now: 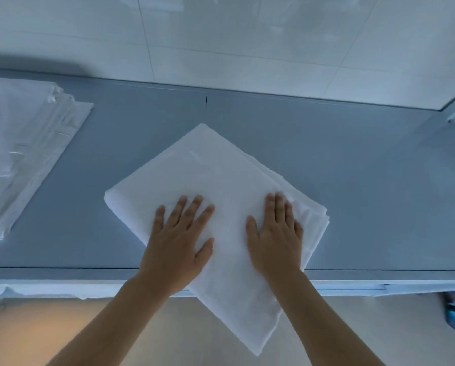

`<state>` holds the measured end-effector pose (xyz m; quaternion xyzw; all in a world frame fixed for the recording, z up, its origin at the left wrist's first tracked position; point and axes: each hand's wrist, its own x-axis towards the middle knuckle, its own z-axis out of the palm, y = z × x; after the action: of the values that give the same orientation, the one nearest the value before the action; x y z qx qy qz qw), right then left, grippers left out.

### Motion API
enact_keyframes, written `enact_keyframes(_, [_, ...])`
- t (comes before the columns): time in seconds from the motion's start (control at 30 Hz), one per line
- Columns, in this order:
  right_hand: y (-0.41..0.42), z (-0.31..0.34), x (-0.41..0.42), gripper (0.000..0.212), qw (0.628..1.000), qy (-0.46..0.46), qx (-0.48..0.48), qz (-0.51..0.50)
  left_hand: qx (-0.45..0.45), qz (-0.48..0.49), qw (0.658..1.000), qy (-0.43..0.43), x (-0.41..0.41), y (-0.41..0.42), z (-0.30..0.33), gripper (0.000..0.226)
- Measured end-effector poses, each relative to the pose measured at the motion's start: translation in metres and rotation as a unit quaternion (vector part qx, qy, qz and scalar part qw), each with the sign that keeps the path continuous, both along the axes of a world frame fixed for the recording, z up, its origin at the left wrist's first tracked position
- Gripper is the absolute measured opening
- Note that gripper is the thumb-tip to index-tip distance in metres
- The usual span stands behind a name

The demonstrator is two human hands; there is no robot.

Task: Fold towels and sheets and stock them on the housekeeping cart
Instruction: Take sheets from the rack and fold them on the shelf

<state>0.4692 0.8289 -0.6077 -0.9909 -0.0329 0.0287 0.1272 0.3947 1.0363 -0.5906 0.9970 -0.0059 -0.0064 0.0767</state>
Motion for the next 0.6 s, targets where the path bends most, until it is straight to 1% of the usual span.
enact_keyframes(0.07, [-0.006,0.009,0.002,0.081,0.999,-0.025,-0.017,0.025,0.000,-0.042,0.999,0.004,0.006,0.021,-0.002,0.068])
enact_keyframes(0.1, [-0.010,0.013,0.011,0.078,0.997,-0.039,-0.020,0.064,0.004,-0.059,0.998,0.010,0.011,0.030,-0.003,0.068])
enact_keyframes(0.13, [-0.016,0.016,0.024,0.073,0.991,-0.049,-0.025,0.122,0.008,-0.075,0.997,0.014,0.016,0.039,-0.003,0.069])
enact_keyframes(0.2, [-0.027,0.019,0.052,0.067,0.967,-0.032,-0.026,0.252,0.015,-0.100,0.995,0.020,0.027,0.054,-0.001,0.068])
enact_keyframes(0.23, [-0.031,0.019,0.064,0.068,0.957,-0.011,-0.019,0.289,0.015,-0.110,0.994,0.019,0.033,0.061,0.000,0.068])
enact_keyframes(0.27, [-0.033,0.017,0.073,0.069,0.952,0.003,-0.010,0.304,0.014,-0.120,0.992,0.016,0.040,0.068,0.001,0.067])
enact_keyframes(0.33, [-0.029,0.010,0.078,0.070,0.955,-0.001,0.008,0.296,0.016,-0.138,0.990,0.012,0.052,0.080,0.002,0.066])
enact_keyframes(0.43, [-0.016,0.000,0.067,0.072,0.970,-0.022,0.017,0.243,0.019,-0.140,0.990,0.007,0.068,0.092,0.006,0.062])
enact_keyframes(0.5, [-0.004,-0.003,0.055,0.073,0.978,-0.031,0.020,0.207,0.022,-0.102,0.995,-0.001,0.074,0.095,0.008,0.059])
enact_keyframes(0.6, [0.024,-0.003,0.033,0.073,0.986,-0.037,0.018,0.159,0.003,0.013,1.000,-0.014,0.073,0.092,0.006,0.052])
